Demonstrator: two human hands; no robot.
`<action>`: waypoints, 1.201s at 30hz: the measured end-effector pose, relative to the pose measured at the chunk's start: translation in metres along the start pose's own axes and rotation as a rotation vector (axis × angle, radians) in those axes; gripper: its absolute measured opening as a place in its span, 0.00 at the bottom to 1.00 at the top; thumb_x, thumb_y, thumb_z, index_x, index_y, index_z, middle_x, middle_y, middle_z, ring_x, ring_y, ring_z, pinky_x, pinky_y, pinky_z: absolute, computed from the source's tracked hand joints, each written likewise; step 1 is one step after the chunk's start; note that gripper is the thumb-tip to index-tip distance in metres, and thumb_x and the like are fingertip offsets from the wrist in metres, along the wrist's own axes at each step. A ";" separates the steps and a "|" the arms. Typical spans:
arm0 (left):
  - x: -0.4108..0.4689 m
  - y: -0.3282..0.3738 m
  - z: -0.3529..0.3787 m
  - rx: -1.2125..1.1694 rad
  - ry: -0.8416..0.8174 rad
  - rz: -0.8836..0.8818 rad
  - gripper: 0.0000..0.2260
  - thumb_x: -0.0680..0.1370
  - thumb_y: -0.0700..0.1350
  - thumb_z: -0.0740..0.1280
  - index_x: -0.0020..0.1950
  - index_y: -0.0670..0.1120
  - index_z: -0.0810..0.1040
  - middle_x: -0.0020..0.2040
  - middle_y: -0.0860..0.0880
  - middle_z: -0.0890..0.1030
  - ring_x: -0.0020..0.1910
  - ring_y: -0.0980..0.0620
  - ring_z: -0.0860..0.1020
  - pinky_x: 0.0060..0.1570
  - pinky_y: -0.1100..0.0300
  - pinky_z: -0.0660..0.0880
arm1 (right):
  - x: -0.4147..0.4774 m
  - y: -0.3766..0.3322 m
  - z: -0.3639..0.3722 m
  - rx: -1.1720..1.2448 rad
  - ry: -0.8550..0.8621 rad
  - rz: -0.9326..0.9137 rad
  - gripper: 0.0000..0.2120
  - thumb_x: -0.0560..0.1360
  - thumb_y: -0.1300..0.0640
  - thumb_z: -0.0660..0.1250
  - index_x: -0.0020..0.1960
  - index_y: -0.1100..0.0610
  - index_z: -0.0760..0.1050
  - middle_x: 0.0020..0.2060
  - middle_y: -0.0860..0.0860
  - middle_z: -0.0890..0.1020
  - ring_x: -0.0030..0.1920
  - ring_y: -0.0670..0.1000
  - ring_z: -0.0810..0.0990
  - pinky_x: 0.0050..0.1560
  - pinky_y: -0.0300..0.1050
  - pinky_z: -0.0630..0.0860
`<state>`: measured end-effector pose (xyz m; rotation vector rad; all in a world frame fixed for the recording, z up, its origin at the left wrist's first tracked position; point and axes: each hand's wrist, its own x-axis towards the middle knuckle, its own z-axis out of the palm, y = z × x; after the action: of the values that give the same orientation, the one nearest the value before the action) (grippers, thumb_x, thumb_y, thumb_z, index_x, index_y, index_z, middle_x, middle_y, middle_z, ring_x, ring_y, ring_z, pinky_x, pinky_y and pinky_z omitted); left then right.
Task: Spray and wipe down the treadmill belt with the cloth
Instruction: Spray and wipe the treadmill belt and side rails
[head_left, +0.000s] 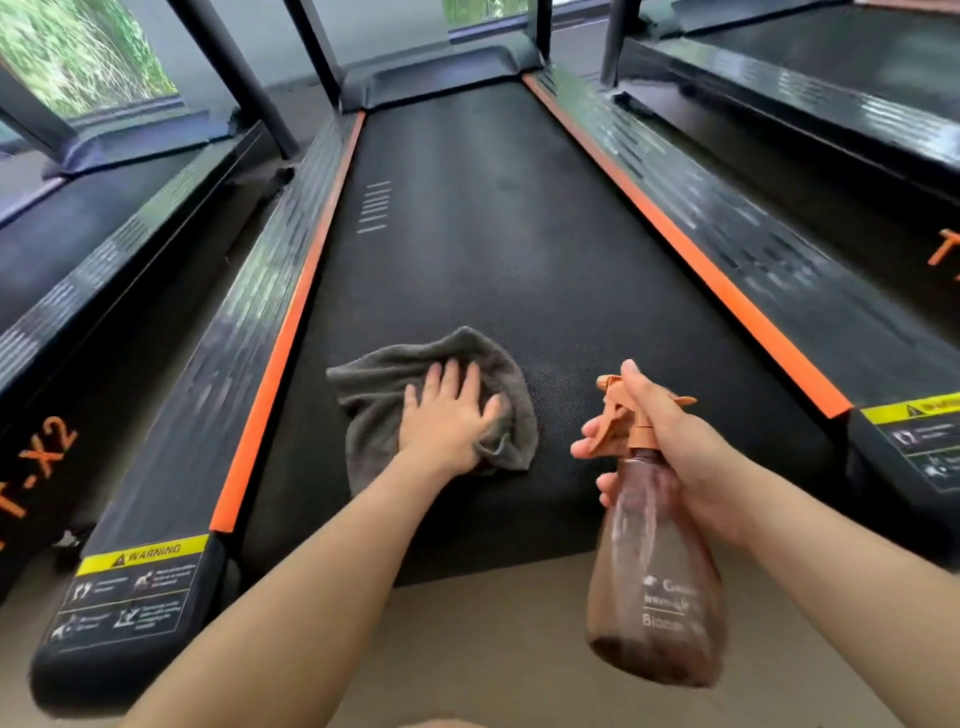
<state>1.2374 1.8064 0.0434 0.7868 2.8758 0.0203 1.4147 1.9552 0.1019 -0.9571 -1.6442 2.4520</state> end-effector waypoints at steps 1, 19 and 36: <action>0.003 0.025 0.001 0.010 -0.004 0.114 0.28 0.84 0.60 0.46 0.82 0.52 0.46 0.82 0.49 0.44 0.80 0.49 0.42 0.77 0.43 0.43 | 0.000 0.001 -0.002 -0.002 0.022 0.000 0.29 0.77 0.36 0.62 0.63 0.59 0.75 0.49 0.64 0.82 0.26 0.56 0.79 0.27 0.47 0.79; -0.092 -0.094 0.013 -0.046 0.058 -0.417 0.29 0.83 0.59 0.47 0.82 0.51 0.48 0.82 0.47 0.48 0.80 0.49 0.45 0.77 0.43 0.47 | 0.009 0.007 0.017 -0.010 -0.087 0.046 0.30 0.78 0.35 0.61 0.65 0.60 0.74 0.56 0.66 0.81 0.26 0.53 0.80 0.28 0.46 0.79; 0.003 0.141 0.010 0.101 0.034 0.748 0.25 0.84 0.56 0.48 0.81 0.57 0.49 0.82 0.52 0.48 0.80 0.52 0.45 0.78 0.46 0.46 | -0.005 -0.005 -0.072 0.287 0.564 -0.081 0.22 0.80 0.40 0.62 0.42 0.60 0.72 0.31 0.57 0.75 0.24 0.54 0.75 0.34 0.50 0.78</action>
<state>1.3076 1.9294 0.0403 1.8330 2.4450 -0.0231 1.4541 2.0151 0.0912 -1.3353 -1.0910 2.0218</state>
